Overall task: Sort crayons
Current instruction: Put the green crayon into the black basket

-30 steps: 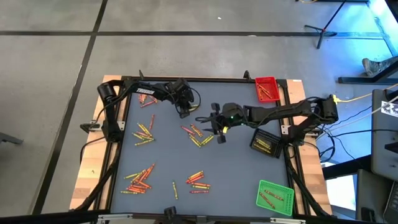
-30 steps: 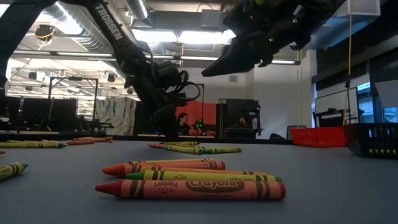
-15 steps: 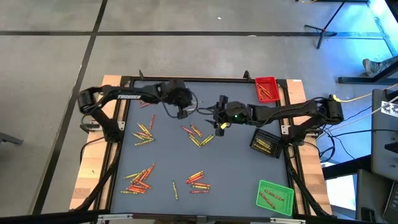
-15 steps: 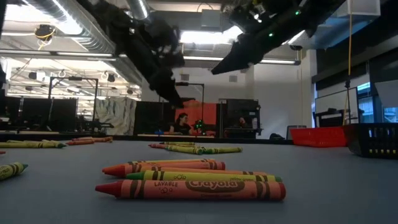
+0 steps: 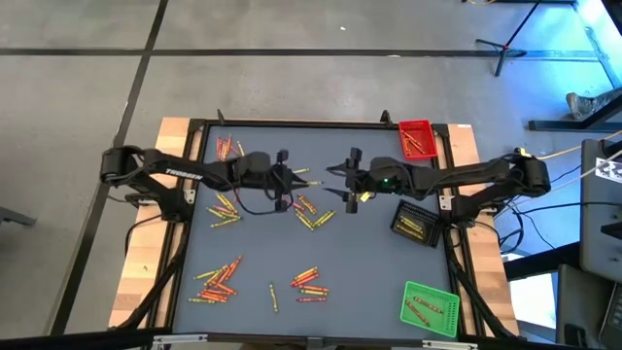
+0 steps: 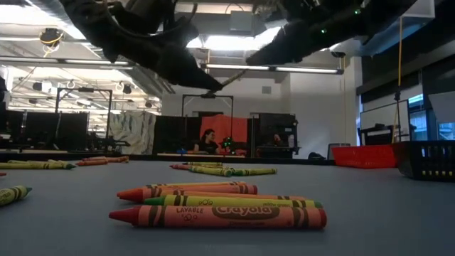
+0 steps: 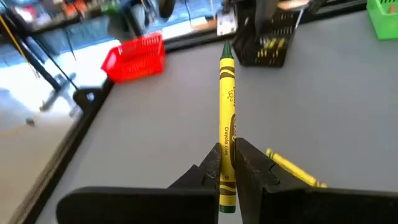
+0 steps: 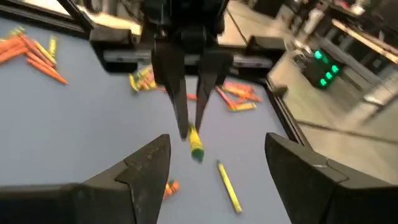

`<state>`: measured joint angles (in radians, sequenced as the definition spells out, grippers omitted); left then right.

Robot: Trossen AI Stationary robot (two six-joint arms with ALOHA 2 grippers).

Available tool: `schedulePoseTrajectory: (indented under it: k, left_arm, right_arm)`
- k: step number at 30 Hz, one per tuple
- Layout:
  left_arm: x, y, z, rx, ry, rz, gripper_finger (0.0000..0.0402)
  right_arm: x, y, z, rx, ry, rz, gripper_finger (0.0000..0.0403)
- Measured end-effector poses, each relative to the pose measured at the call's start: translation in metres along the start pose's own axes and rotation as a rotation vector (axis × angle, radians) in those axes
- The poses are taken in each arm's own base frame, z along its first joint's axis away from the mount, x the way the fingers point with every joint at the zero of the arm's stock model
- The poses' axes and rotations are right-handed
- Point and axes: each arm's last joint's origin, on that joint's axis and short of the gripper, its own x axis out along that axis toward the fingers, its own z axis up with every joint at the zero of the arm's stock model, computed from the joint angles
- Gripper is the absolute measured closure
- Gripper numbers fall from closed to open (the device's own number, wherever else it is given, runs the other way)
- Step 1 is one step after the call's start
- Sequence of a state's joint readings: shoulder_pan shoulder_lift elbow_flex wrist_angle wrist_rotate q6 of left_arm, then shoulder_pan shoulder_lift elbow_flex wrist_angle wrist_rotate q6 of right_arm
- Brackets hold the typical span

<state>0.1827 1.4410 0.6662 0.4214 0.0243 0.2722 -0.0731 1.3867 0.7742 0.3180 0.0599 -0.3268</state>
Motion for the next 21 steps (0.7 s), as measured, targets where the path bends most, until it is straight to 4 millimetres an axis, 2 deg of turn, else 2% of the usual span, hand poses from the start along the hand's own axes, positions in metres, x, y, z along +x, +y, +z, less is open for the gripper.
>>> schedulePoseTrajectory:
  k: [7,14,17,21]
  left_arm:
    - [0.000,-0.016,0.010,0.050,-0.066,-0.016,0.0388]
    - [-0.001,-0.024,0.016,0.065,-0.108,-0.044,0.0388]
    - [-0.001,-0.024,0.016,0.075,-0.109,-0.047,0.0388]
    - [-0.001,-0.024,0.016,0.075,-0.108,-0.046,0.0388]
  right_arm:
    - [0.009,0.007,-0.004,-0.018,-0.054,0.140,0.0143]
    - [0.017,0.007,-0.004,-0.018,-0.098,0.107,0.0148]
    - [0.017,0.008,-0.004,-0.027,-0.111,0.148,0.0175]
    - [0.017,0.009,-0.004,-0.031,-0.114,0.164,0.0246]
